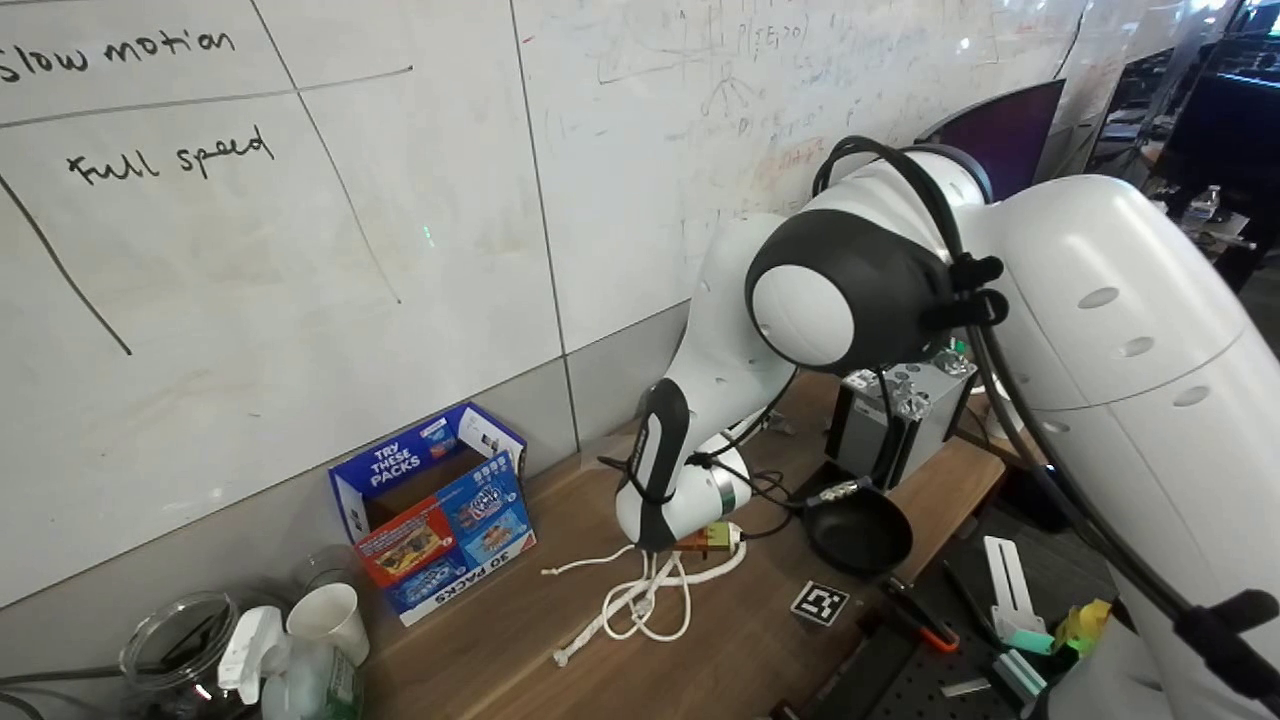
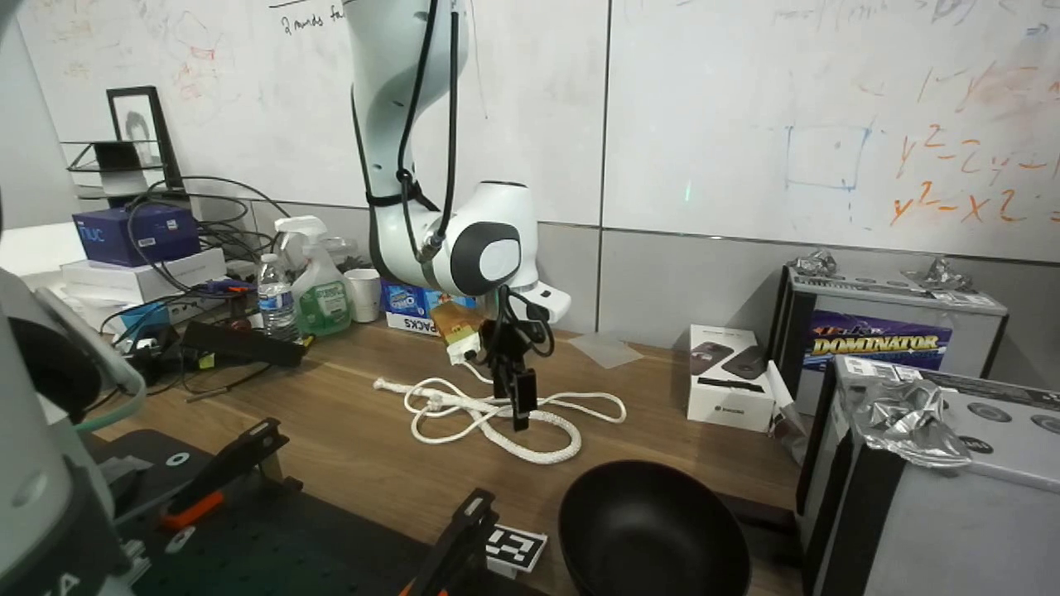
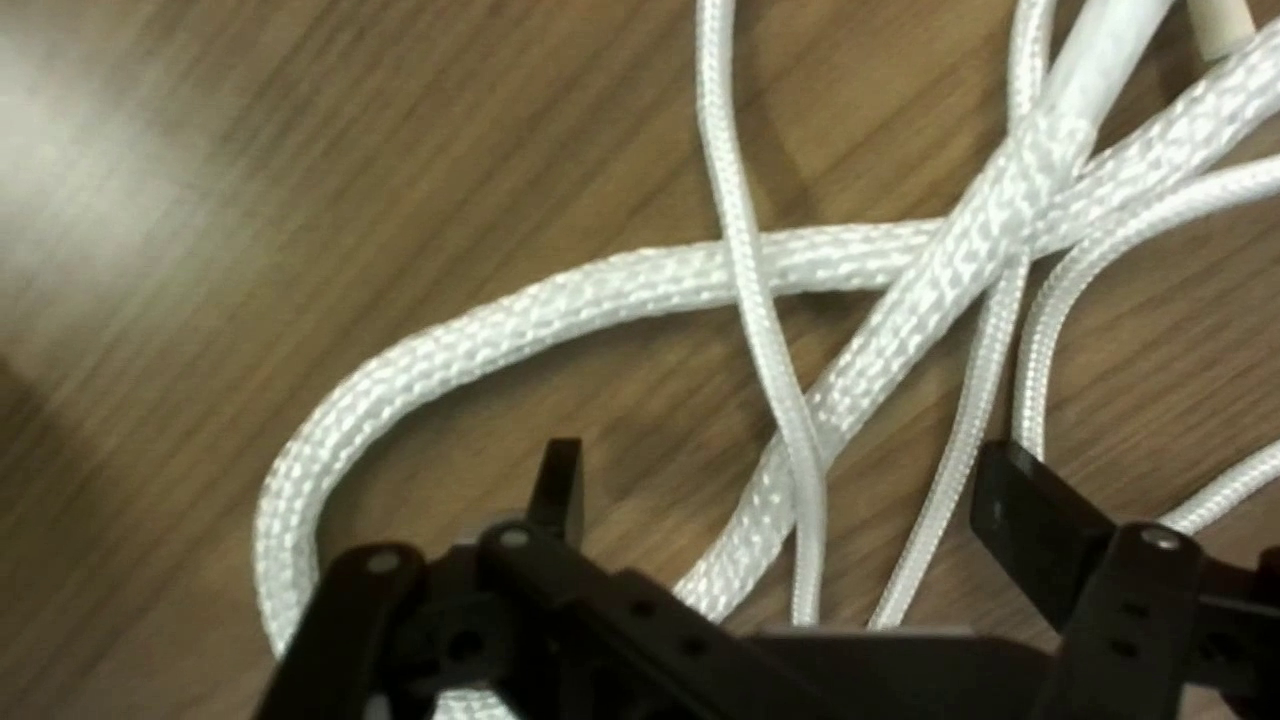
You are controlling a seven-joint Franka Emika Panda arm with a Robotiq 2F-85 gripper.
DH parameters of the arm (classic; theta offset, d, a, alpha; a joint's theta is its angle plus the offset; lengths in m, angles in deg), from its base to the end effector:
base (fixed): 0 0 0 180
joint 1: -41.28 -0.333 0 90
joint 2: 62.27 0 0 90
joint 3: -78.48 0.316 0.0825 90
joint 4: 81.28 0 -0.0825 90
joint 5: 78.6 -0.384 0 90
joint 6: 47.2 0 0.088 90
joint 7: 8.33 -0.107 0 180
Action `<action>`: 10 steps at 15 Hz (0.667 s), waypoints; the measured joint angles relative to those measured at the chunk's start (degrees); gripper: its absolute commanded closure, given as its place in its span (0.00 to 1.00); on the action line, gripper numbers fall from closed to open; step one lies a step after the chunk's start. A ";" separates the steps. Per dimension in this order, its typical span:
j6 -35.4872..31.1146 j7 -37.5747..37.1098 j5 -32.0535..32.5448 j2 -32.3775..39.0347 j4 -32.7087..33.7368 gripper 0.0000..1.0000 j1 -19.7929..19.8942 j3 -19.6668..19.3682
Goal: Put the ropes in the carton box
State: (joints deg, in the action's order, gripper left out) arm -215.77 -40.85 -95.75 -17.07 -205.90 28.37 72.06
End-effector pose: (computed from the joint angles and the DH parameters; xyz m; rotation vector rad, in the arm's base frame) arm 0.5160 0.0320 0.0285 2.9208 -1.0924 0.0021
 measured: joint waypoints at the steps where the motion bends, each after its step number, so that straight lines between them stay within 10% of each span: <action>1: 0.00 0.00 0.00 0.03 0.00 0.00 0.02 -0.02; 10: 0.00 0.00 0.00 0.73 0.08 0.00 0.11 -0.01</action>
State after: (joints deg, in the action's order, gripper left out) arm -215.76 -40.85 -95.75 -16.34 -205.83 28.48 72.06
